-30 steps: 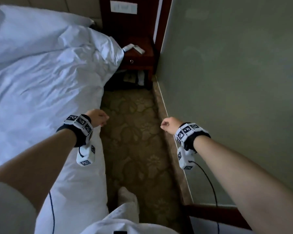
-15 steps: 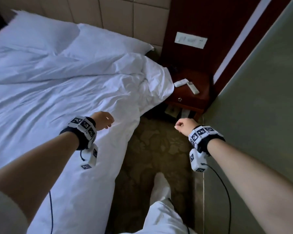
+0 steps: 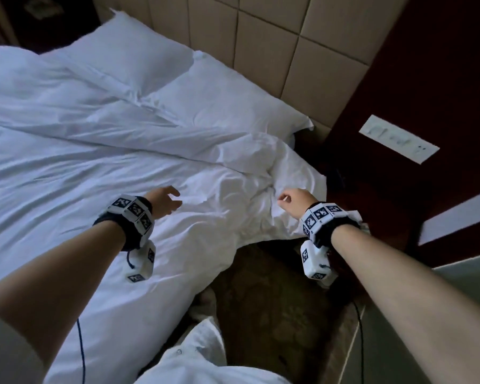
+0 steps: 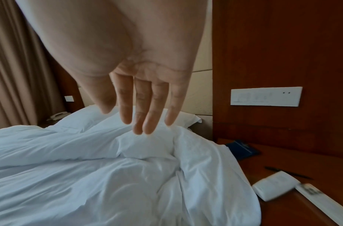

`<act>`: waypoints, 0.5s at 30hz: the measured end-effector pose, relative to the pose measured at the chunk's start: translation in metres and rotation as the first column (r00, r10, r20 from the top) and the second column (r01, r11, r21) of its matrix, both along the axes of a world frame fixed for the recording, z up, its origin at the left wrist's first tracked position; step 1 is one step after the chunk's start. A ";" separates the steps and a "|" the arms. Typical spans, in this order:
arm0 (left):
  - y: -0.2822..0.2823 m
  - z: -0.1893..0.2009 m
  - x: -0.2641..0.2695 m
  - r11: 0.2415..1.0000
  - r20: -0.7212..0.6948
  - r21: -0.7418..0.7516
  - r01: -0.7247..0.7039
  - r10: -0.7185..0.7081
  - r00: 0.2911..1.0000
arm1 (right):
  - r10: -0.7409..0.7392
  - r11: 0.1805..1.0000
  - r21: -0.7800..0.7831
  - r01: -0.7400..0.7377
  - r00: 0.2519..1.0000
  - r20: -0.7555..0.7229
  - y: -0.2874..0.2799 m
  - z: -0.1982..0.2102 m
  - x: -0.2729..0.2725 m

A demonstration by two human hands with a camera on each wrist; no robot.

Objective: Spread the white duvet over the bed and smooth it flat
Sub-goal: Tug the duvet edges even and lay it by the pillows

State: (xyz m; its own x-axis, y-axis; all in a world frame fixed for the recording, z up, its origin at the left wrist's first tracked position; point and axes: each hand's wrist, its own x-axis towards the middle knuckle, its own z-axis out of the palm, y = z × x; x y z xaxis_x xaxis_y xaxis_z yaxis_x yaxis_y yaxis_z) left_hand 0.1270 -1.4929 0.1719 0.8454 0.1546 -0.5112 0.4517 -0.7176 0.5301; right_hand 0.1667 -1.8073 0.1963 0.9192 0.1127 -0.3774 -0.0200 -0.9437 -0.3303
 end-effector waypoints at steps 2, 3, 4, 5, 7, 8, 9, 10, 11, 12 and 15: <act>-0.003 -0.010 0.044 1.000 0.002 0.019 -0.003 0.003 1.000 | 0.030 0.999 -0.009 -0.030 1.000 -0.008 0.000 -0.007 0.045; -0.005 -0.015 0.071 1.000 0.014 0.022 -0.017 0.017 1.000 | 0.037 0.999 -0.006 -0.037 0.999 -0.016 -0.001 -0.011 0.071; -0.007 -0.019 0.096 0.999 0.018 0.028 -0.029 0.029 0.999 | 0.043 0.999 -0.003 -0.044 0.999 -0.030 -0.002 -0.016 0.095; -0.009 -0.024 0.122 0.999 0.017 0.034 -0.039 0.038 0.999 | 0.047 0.999 -0.004 -0.048 0.998 -0.041 -0.003 -0.021 0.119; -0.017 -0.036 0.186 0.999 0.012 0.035 -0.035 0.035 0.999 | 0.032 0.999 -0.019 -0.033 0.998 -0.046 -0.008 -0.031 0.173; -0.022 -0.038 0.210 0.999 0.006 0.031 -0.029 0.029 1.000 | 0.027 0.999 -0.027 -0.029 0.998 -0.051 -0.011 -0.034 0.195; -0.028 -0.039 0.232 0.999 0.009 0.034 -0.026 0.026 1.000 | 0.026 0.999 -0.028 -0.028 0.998 -0.054 -0.013 -0.038 0.216; -0.034 -0.039 0.253 0.999 0.020 0.042 -0.023 0.022 1.000 | 0.021 0.999 -0.023 -0.023 0.998 -0.051 -0.015 -0.041 0.237; -0.041 -0.039 0.273 0.998 0.028 0.053 -0.016 0.015 0.999 | 0.013 1.000 -0.013 -0.014 0.999 -0.047 -0.017 -0.044 0.259; -0.048 -0.040 0.292 0.998 0.037 0.063 0.003 -0.005 0.999 | 0.006 1.000 0.000 -0.006 0.999 -0.046 -0.019 -0.048 0.279; -0.061 -0.046 0.339 0.993 0.045 0.094 0.068 -0.072 0.996 | 0.012 1.000 0.016 -0.011 0.998 -0.058 -0.023 -0.063 0.327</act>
State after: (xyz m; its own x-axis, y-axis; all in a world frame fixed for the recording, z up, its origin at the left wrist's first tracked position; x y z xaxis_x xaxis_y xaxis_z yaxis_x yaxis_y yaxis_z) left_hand 0.4656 -1.5537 0.1257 0.8789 0.1392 -0.4562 0.3746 -0.7935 0.4796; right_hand 0.4934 -1.8307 0.1334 0.8945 0.1296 -0.4279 -0.0284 -0.9387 -0.3436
